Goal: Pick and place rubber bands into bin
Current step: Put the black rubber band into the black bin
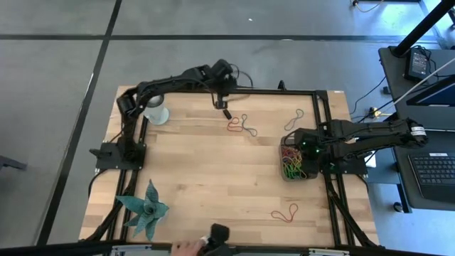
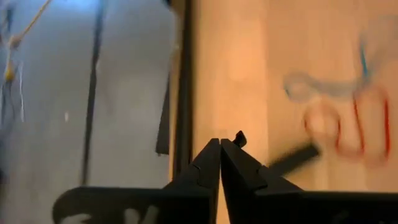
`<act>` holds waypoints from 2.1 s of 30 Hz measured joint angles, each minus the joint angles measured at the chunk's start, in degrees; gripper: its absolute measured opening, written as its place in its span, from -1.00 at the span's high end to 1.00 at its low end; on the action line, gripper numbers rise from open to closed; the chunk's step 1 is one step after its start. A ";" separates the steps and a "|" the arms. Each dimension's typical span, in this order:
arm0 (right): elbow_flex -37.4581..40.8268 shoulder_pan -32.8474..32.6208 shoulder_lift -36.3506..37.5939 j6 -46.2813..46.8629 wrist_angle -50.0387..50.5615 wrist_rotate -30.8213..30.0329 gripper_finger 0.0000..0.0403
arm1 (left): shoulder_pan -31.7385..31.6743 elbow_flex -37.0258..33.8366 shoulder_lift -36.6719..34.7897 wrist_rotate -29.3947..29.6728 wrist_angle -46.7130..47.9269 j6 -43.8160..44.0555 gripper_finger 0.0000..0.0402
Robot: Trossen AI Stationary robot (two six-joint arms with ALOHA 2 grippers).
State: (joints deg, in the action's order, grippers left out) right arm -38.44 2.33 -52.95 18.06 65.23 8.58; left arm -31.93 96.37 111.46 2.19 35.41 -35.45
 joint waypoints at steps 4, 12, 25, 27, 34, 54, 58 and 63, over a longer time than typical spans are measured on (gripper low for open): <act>0.00 0.00 0.00 2.28 -0.14 -0.13 0.66 | 0.56 0.12 2.91 0.86 2.72 -14.78 0.82; 0.00 0.00 0.00 5.46 -0.74 -0.13 0.66 | 1.03 0.12 8.02 3.98 3.58 -15.65 0.37; 0.00 0.00 0.00 7.81 -5.01 -1.54 0.66 | 2.95 0.14 10.62 -6.65 4.01 -24.04 0.08; 0.00 0.00 0.00 8.72 -5.79 -1.60 0.66 | 3.18 0.14 10.89 -6.27 4.13 -26.49 0.10; 0.00 0.00 -0.01 10.54 -9.11 -2.28 0.66 | 2.91 0.16 13.97 -4.42 5.08 -25.38 0.10; -0.02 0.02 -0.02 11.77 -15.04 -3.19 0.66 | -0.97 0.18 15.76 -3.58 9.33 -13.42 0.68; -0.02 0.02 -0.02 11.74 -15.71 -3.21 0.66 | -1.41 0.29 16.06 -4.03 12.45 -11.02 0.95; -0.01 0.02 -0.02 11.74 -16.90 -3.19 0.66 | -0.73 0.13 15.26 -2.70 12.93 -6.42 0.98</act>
State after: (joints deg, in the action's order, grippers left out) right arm -38.45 2.35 -52.97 29.80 48.34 5.39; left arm -32.66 96.50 126.72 -0.51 48.34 -41.87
